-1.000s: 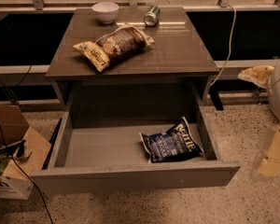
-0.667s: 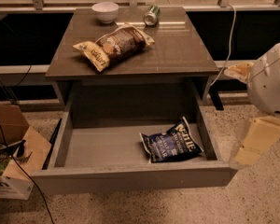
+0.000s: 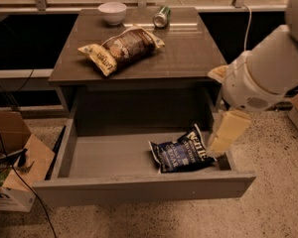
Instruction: Pick blue chip bag from top drawer and place on counter
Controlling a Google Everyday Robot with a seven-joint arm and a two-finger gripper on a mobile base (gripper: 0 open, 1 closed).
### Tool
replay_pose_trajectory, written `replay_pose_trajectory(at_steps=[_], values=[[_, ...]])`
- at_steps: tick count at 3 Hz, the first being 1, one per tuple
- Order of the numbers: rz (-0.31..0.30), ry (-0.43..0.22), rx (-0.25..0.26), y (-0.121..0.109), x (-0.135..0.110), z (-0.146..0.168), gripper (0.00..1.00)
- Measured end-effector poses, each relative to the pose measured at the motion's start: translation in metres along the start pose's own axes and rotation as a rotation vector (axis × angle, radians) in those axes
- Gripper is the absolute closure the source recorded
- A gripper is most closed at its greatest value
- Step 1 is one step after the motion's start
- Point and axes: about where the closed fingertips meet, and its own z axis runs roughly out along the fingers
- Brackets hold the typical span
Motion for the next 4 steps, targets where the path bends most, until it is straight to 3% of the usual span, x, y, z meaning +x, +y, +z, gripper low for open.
replay_pose_trajectory(at_steps=[1,2,4], values=[[0.009,-0.033,-0.033,-0.031,0.007,0.052,0.0],[0.009,-0.033,-0.033,-0.031,0.007,0.052,0.0],[0.092,-0.023,-0.054,-0.047,0.037,0.113,0.0]])
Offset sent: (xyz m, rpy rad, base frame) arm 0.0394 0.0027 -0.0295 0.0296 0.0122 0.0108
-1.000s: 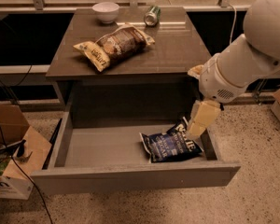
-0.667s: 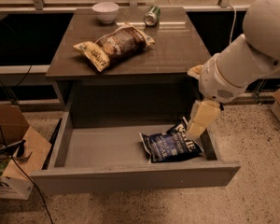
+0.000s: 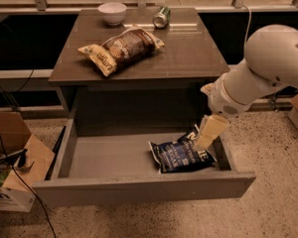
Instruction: Pick blue chip bag from top drawer and place on counter
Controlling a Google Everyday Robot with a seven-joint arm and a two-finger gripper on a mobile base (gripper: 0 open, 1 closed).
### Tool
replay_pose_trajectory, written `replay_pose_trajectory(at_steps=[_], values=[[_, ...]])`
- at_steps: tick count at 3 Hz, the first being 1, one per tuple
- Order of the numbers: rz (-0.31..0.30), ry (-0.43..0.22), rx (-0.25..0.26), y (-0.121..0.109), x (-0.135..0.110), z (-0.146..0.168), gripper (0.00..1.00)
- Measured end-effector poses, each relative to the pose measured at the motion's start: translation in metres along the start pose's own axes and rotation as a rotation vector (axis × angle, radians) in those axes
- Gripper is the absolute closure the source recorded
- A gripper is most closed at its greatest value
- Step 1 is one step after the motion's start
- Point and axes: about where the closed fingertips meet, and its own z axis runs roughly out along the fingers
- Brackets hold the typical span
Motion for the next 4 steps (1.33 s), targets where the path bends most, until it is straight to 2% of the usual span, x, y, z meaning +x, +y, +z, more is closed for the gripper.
replay_pose_trajectory(at_steps=[1,2,3,4], values=[[0.051,0.022,-0.01,-0.024,0.045,0.047,0.0],[0.08,0.035,-0.031,-0.039,0.077,0.079,0.0],[0.095,0.026,-0.105,-0.031,0.089,0.128,0.0],[0.107,0.016,-0.187,-0.011,0.09,0.163,0.0]])
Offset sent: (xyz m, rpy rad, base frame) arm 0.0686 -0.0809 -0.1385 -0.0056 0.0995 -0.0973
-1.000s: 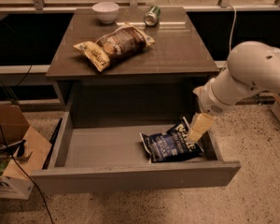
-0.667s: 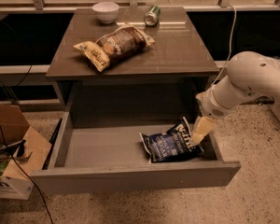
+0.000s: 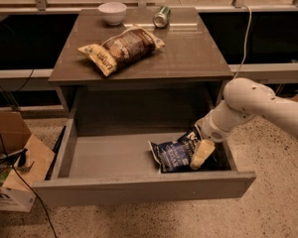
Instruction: Pick blue chip bag from top drawer and place on counter
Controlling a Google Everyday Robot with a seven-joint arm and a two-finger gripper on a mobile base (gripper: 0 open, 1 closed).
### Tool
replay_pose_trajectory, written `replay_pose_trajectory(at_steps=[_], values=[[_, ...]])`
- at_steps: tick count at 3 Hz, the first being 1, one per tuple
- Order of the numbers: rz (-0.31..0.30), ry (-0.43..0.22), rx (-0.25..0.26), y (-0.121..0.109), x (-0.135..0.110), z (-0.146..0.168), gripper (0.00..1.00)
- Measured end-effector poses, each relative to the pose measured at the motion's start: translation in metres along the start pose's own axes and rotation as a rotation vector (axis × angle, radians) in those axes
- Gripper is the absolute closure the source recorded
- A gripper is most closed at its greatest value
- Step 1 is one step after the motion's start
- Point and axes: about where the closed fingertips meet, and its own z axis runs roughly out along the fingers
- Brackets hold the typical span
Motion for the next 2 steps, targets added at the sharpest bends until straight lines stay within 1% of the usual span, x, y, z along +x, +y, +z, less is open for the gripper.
replay_pose_trajectory(at_steps=[1,2], values=[[0.015,-0.013,-0.065,0.0204,-0.0014,0.0249,0.19],[0.014,-0.03,-0.078,0.0299,-0.0091,0.0287,0.42]])
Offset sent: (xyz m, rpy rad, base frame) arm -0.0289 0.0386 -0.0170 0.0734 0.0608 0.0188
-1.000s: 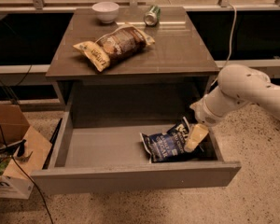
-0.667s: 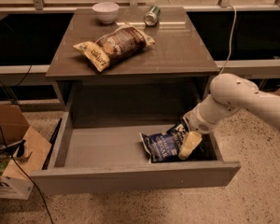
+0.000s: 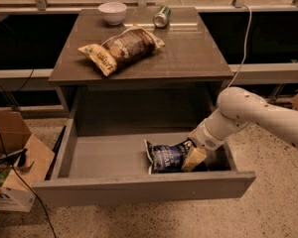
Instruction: Pick blue chip bag from top drawer and place on counter
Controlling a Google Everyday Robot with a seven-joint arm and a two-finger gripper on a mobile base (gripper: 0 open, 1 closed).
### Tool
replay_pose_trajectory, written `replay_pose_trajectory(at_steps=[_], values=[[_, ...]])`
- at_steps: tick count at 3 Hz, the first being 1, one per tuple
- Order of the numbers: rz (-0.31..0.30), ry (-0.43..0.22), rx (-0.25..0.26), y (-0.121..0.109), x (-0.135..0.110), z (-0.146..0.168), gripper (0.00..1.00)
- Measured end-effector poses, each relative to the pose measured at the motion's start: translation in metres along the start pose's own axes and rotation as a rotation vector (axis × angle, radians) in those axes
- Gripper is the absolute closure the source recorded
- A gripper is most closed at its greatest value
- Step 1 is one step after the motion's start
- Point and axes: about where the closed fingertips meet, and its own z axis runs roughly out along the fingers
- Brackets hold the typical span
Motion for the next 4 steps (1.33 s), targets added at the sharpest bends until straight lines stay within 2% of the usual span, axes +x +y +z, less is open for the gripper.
replay_pose_trajectory(at_steps=[1,2,3,4], values=[[-0.002,-0.017,0.026,0.006,-0.011,-0.01,0.66],[0.003,-0.032,0.1,0.008,-0.025,-0.044,0.89],[-0.002,-0.038,0.2,0.008,-0.042,-0.095,1.0],[-0.011,-0.029,0.302,0.003,-0.059,-0.155,1.0]])
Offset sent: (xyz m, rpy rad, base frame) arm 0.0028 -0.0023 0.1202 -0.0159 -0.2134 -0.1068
